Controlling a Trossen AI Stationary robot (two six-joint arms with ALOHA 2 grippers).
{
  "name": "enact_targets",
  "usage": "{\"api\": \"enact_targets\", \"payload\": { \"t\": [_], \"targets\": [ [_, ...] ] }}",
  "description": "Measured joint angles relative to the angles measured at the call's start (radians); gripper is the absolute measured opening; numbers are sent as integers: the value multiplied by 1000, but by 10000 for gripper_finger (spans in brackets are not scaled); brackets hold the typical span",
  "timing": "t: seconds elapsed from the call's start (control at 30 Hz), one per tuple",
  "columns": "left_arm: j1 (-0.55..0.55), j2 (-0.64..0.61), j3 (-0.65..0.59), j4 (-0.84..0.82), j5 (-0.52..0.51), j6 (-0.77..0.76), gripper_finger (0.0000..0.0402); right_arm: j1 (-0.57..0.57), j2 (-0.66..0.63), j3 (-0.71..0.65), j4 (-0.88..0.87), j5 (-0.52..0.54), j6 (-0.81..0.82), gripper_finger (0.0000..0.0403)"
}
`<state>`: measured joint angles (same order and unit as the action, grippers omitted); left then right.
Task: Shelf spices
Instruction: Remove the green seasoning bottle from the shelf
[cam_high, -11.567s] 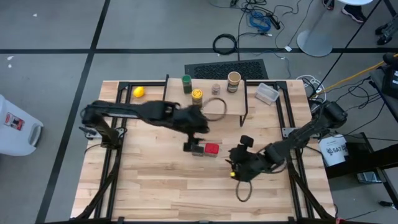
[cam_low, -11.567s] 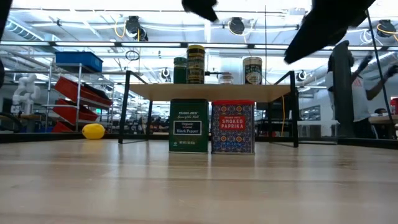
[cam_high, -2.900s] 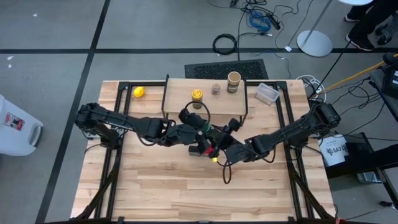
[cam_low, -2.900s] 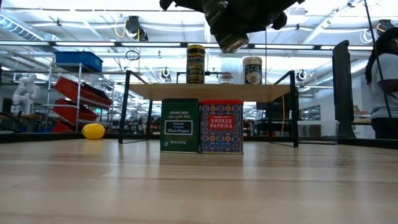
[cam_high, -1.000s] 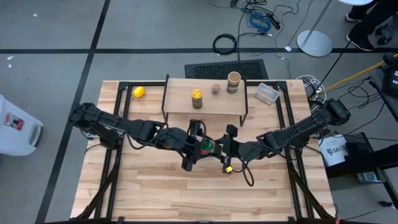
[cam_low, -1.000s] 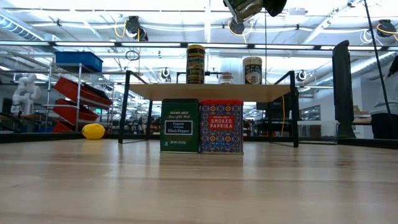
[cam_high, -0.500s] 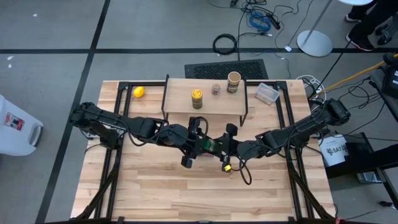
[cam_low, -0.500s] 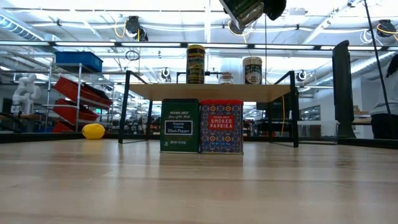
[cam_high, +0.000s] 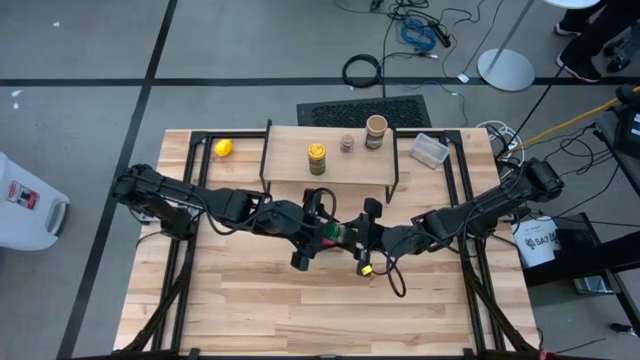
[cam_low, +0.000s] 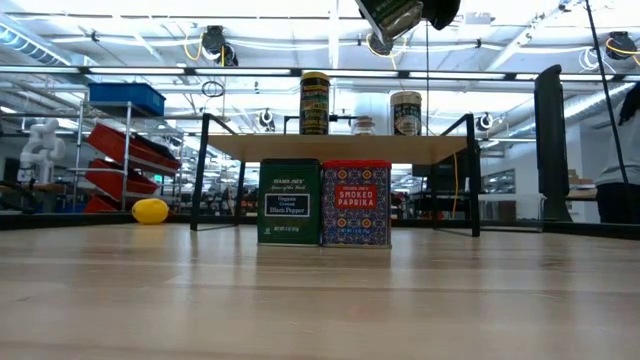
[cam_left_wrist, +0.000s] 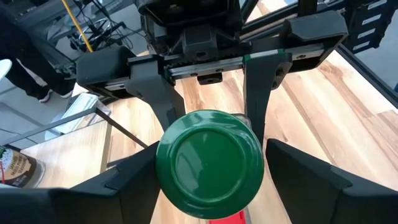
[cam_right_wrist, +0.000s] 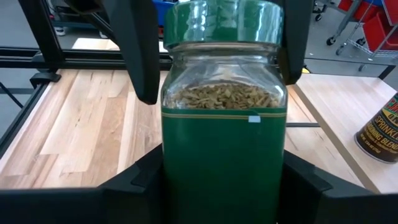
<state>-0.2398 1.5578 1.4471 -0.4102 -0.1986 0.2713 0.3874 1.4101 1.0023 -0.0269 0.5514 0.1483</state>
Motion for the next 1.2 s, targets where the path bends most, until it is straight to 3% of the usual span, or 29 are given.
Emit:
{"api": "enact_targets", "payload": {
  "t": [0.3, 0.57, 0.9, 1.2],
  "targets": [
    [0, 0, 0, 1, 1, -4, 207, 1, 0, 0, -8, -5, -15, 199],
    [0, 0, 0, -15, 7, -8, 210, 1, -1, 0, -9, -8, 15, 208],
    [4, 1, -2, -67, 16, -29, 216, -32, -8, 72, -106, -107, 142, 285],
    [16, 19, -2, -62, 15, -83, 218, -38, 8, 84, -157, -108, 163, 282]
  ]
}}
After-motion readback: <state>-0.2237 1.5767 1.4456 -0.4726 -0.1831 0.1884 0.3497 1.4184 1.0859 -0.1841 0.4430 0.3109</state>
